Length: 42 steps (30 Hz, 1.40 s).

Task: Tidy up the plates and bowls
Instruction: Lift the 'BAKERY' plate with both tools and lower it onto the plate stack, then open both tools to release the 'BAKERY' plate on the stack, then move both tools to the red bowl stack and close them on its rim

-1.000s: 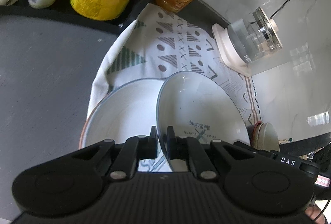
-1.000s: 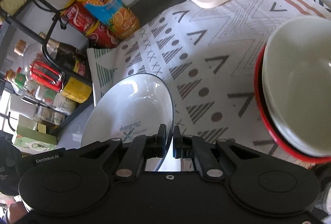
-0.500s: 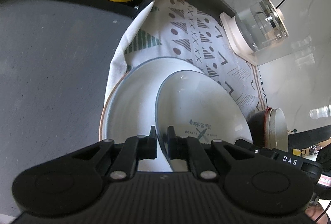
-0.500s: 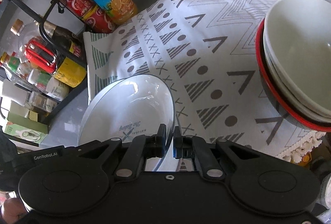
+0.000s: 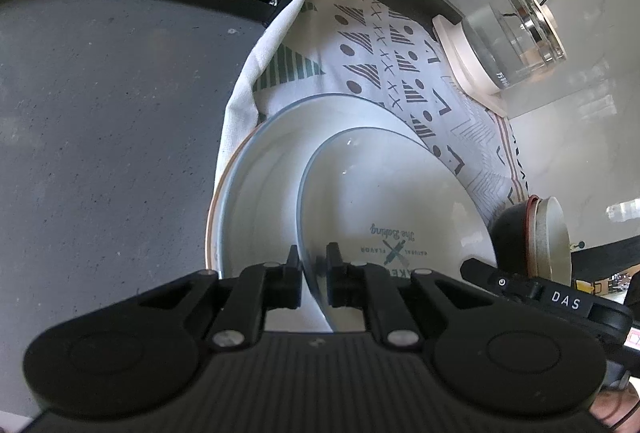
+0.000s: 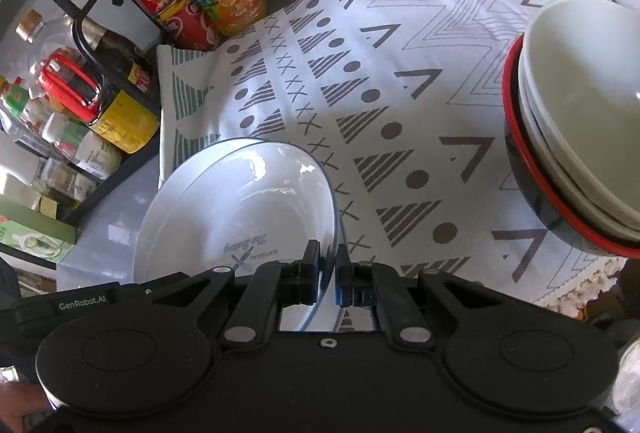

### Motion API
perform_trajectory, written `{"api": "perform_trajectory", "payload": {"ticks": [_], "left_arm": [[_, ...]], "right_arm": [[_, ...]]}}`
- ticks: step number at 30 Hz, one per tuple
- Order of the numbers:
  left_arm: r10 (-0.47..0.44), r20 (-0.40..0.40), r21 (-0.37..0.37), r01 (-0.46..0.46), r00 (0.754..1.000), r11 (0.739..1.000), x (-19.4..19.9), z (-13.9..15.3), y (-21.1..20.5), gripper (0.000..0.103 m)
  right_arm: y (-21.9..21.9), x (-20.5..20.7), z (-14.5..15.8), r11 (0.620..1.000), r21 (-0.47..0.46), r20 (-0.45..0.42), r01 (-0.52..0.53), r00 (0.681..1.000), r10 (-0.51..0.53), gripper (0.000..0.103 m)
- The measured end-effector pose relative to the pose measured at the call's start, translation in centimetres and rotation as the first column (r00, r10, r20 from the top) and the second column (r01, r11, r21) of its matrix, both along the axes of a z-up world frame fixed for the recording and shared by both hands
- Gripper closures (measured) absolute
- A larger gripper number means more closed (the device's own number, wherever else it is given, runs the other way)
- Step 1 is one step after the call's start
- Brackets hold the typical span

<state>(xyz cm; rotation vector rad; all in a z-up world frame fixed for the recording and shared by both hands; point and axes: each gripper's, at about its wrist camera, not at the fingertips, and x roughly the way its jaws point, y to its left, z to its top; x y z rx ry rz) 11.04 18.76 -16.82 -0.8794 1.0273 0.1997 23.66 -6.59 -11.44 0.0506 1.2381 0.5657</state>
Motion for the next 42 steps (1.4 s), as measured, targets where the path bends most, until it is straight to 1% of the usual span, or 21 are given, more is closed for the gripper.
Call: {"api": "perform_trajectory", "payload": {"ticks": [3, 6, 9, 11, 16, 20, 24, 29, 30, 31, 32, 33, 34, 35, 36, 37, 38, 40, 42], "left_arm": [[-0.009, 0.000, 0.017, 0.009, 1.000, 1.000, 0.1, 0.1, -0.1, 0.094], [-0.017, -0.012, 0.059, 0.018, 1.000, 0.998, 0.1, 0.3, -0.4, 0.094], [0.000, -0.032, 0.074, 0.002, 0.999, 0.997, -0.2, -0.1, 0.1, 0.095], [-0.003, -0.021, 0.057, 0.004, 1.000, 0.998, -0.4, -0.2, 0.4, 0.096], [-0.024, -0.022, 0.108, 0.027, 0.999, 0.994, -0.2, 0.5, -0.1, 0.095], [-0.042, -0.060, 0.152, 0.051, 0.997, 0.987, 0.2, 0.7, -0.3, 0.095], [-0.058, -0.069, 0.193, 0.070, 0.996, 0.979, 0.4, 1.5, -0.4, 0.095], [-0.057, -0.072, 0.201, 0.071, 0.996, 0.977, 0.5, 2.5, 0.0, 0.094], [-0.060, -0.069, 0.205, 0.073, 0.996, 0.976, 0.5, 2.8, 0.1, 0.092], [-0.060, -0.066, 0.206, 0.073, 0.996, 0.976, 0.5, 3.2, 0.1, 0.086], [-0.062, -0.057, 0.205, 0.073, 0.996, 0.976, 0.5, 3.6, 0.1, 0.081], [-0.066, -0.040, 0.205, 0.073, 0.997, 0.976, 0.6, 4.1, 0.1, 0.069], [-0.069, -0.025, 0.207, 0.073, 0.997, 0.976, 0.6, 4.5, 0.1, 0.058], [-0.073, -0.012, 0.213, 0.074, 0.997, 0.974, 0.7, 4.9, 0.0, 0.054], [-0.077, 0.000, 0.221, 0.075, 0.997, 0.972, 0.9, 5.3, -0.2, 0.047], [-0.080, 0.007, 0.227, 0.077, 0.997, 0.971, 1.1, 5.7, -0.3, 0.043], [-0.087, 0.012, 0.231, 0.081, 0.996, 0.970, 1.4, 5.9, -0.5, 0.043], [-0.106, 0.030, 0.225, 0.096, 0.994, 0.969, 2.0, 6.5, -1.0, 0.040], [-0.125, 0.036, 0.226, 0.114, 0.991, 0.967, 2.8, 7.0, -1.6, 0.037]], "right_arm": [[0.3, 0.0, 0.1, 1.000, -0.024, 0.020, -0.010, 1.000, 0.010, 0.094], [0.7, -0.2, -0.1, 0.998, -0.062, 0.035, -0.024, 0.999, 0.026, 0.093], [0.6, -0.3, -0.4, 0.997, -0.068, 0.041, -0.027, 0.999, 0.029, 0.095], [0.6, -0.4, -0.5, 0.997, -0.065, 0.042, -0.029, 0.999, 0.032, 0.095], [0.8, -0.5, -0.5, 0.996, -0.077, 0.053, -0.036, 0.998, 0.040, 0.095], [0.8, -0.5, -0.4, 0.997, -0.073, 0.047, -0.034, 0.998, 0.037, 0.093], [0.5, -0.5, 0.2, 0.998, -0.051, 0.050, -0.034, 0.998, 0.037, 0.092], [-0.2, -0.5, 1.1, 1.000, -0.020, 0.055, -0.020, 0.998, 0.021, 0.092], [-0.4, -0.5, 1.4, 1.000, -0.010, 0.057, -0.017, 0.998, 0.018, 0.090], [-0.7, -0.6, 1.7, 1.000, -0.001, 0.059, -0.015, 0.998, 0.015, 0.088], [-1.0, -0.6, 2.0, 1.000, 0.006, 0.062, -0.007, 0.998, 0.006, 0.079], [-1.4, -0.6, 2.3, 1.000, 0.012, 0.067, 0.005, 0.998, -0.006, 0.071], [-1.7, -0.6, 2.5, 1.000, 0.016, 0.073, 0.013, 0.997, -0.014, 0.068], [-2.0, -0.6, 2.7, 1.000, 0.022, 0.076, 0.021, 0.997, -0.023, 0.062], [-2.4, -0.6, 2.9, 0.999, 0.029, 0.080, 0.028, 0.996, -0.030, 0.056], [-2.7, -0.6, 3.2, 0.999, 0.036, 0.083, 0.037, 0.996, -0.040, 0.053], [-3.1, -0.6, 3.5, 0.998, 0.042, 0.085, 0.049, 0.995, -0.053, 0.047], [-3.9, -0.7, 4.1, 0.996, 0.061, 0.093, 0.066, 0.993, -0.072, 0.041], [-4.6, -0.7, 4.6, 0.994, 0.074, 0.105, 0.077, 0.991, -0.084, 0.029]]}}
